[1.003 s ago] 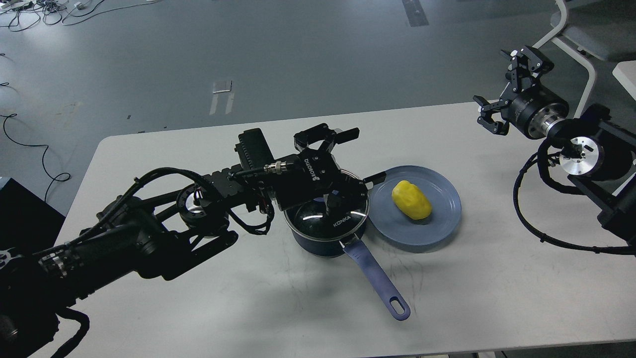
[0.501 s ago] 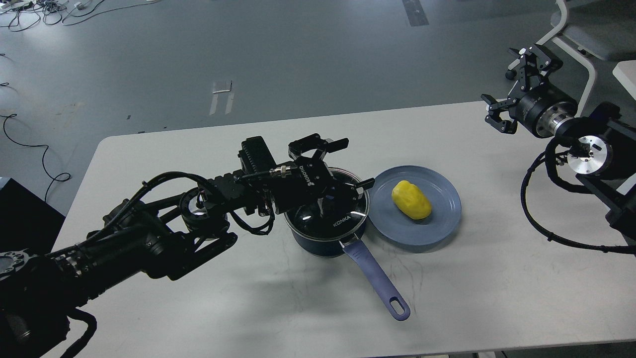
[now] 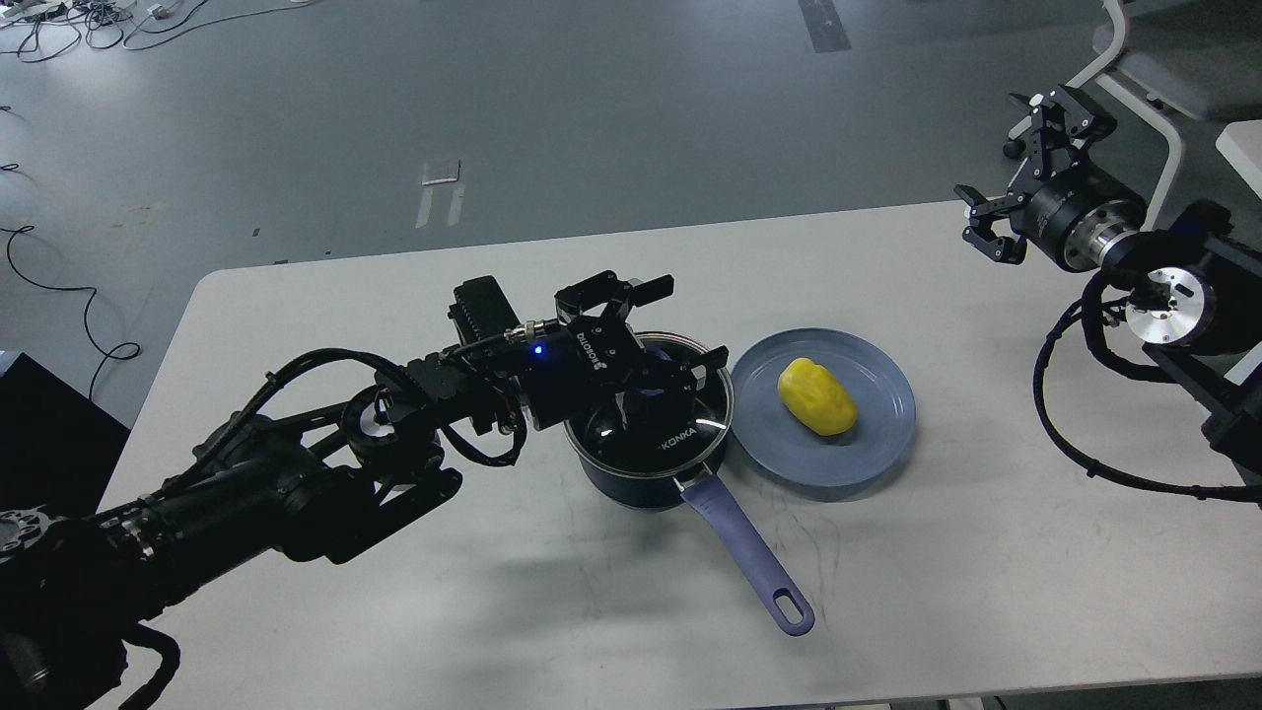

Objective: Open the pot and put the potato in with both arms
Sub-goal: 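Close the left gripper on the lid knob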

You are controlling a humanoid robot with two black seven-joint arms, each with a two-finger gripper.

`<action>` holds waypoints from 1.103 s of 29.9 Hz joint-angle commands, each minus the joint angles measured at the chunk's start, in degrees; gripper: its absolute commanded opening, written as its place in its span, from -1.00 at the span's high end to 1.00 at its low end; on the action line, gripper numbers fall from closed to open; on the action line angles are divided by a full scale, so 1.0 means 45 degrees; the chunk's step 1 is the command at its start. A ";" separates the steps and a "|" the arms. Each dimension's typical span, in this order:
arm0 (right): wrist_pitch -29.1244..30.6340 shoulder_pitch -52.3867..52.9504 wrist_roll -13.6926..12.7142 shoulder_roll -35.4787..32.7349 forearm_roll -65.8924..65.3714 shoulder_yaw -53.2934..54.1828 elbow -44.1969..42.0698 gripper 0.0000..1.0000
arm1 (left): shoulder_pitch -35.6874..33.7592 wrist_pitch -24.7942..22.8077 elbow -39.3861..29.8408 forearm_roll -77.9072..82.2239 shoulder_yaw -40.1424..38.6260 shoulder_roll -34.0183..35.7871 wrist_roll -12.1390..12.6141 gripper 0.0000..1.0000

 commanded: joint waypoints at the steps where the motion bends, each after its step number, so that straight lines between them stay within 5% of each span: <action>1: -0.0011 0.0020 0.0000 0.0002 0.0001 -0.0016 -0.0002 -1.00 | 0.0150 0.0217 0.0172 0.0799 0.0009 0.0021 -0.0022 -0.96; 33: -0.0011 -0.0019 -0.0020 0.0002 0.0001 -0.0133 -0.0099 -1.00 | 0.0794 0.0198 0.1129 0.1094 0.0009 0.0041 -0.0022 -0.96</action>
